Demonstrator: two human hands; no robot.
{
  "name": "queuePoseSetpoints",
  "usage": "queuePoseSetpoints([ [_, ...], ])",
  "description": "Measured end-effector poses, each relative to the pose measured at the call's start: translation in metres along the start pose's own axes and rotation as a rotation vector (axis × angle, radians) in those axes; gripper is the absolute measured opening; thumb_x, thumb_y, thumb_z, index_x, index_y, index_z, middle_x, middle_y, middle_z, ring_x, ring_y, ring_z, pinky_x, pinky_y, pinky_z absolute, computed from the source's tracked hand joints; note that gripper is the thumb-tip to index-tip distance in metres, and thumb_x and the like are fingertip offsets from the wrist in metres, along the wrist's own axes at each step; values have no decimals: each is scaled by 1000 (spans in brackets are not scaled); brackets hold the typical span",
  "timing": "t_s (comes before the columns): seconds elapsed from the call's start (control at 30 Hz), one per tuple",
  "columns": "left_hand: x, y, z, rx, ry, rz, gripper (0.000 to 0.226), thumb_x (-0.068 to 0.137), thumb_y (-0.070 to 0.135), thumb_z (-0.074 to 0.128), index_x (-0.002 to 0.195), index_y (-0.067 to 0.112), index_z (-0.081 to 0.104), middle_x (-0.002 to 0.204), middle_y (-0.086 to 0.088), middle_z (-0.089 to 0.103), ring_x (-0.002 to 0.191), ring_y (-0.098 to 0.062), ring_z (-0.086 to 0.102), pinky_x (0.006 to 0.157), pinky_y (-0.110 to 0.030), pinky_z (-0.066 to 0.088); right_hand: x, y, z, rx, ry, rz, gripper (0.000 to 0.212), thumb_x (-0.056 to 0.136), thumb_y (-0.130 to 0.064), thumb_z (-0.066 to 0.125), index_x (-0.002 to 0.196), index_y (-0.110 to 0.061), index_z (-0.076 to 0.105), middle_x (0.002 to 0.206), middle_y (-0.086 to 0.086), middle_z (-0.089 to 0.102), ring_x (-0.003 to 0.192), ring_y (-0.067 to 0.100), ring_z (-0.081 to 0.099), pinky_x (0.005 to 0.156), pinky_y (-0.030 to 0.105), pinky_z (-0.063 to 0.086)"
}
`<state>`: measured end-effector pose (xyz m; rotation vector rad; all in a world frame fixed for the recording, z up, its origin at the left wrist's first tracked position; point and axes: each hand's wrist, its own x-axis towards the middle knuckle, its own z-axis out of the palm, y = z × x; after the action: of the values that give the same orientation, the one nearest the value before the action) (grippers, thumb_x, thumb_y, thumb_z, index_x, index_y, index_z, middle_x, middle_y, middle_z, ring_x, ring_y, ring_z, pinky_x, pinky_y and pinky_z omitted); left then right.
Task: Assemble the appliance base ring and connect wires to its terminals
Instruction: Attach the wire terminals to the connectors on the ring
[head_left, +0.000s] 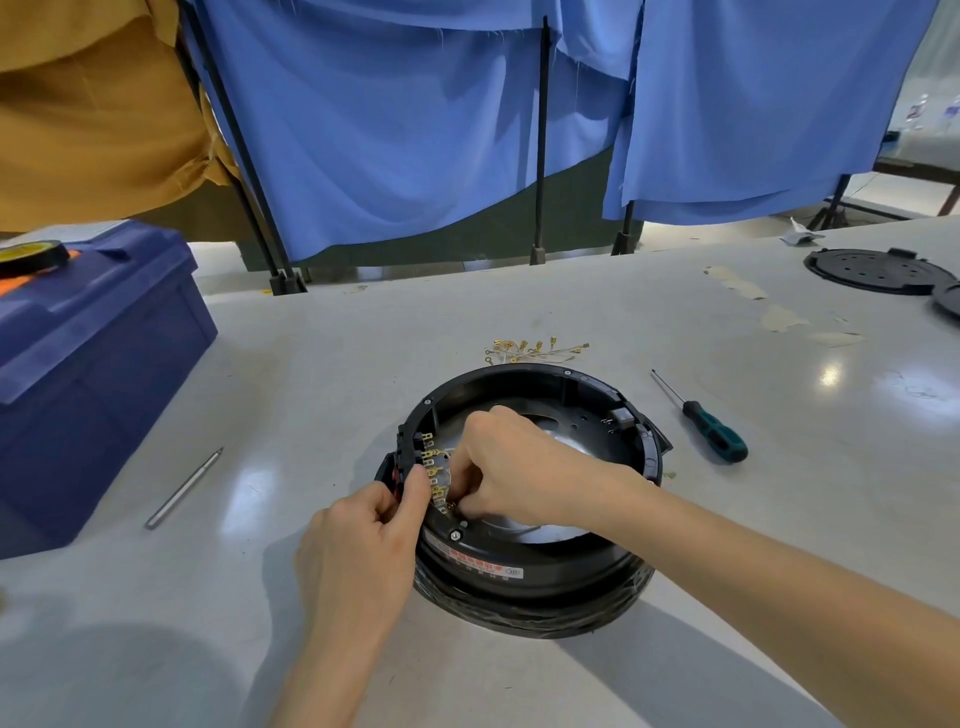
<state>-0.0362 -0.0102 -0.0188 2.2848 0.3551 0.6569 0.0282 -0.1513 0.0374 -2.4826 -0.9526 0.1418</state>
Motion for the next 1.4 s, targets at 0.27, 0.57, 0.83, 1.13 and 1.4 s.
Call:
queuePoseSetpoints([
  [0.27,-2,3,0,16,7,-32,60,85,47,59,47,14,26,42,-1,23,49,-24,29,48,-33,24,-1,-3,-3,49,-17,42,6,73,-4,73,77,-5,77,67,4,69,66,21,65,63,30,55],
  [0.57,-4,7,0,16,16,-67,61,85,48,58,46,14,26,39,-2,24,48,-22,31,47,-32,24,-6,-5,0,98,14,90,6,75,-4,73,78,-7,77,70,8,72,67,21,67,64,29,55],
  [0.83,-8,11,0,33,3,-78,61,86,51,50,42,17,25,36,2,25,45,-21,33,45,-32,21,-7,-11,3,152,46,179,6,76,-5,73,79,-6,78,71,7,72,61,13,60,58,22,50],
  [1.13,-7,11,-1,39,-3,-39,59,85,52,47,43,18,23,36,3,23,43,-18,30,44,-31,20,-6,-13,5,185,44,244,11,77,-2,71,85,-6,77,73,8,71,64,16,63,58,23,52],
  [1.4,-8,8,0,75,22,-16,57,86,55,43,46,17,27,40,0,31,48,-23,37,45,-31,24,-16,-8,-2,138,5,253,8,86,-15,70,87,-9,75,76,0,67,75,16,59,73,33,49],
])
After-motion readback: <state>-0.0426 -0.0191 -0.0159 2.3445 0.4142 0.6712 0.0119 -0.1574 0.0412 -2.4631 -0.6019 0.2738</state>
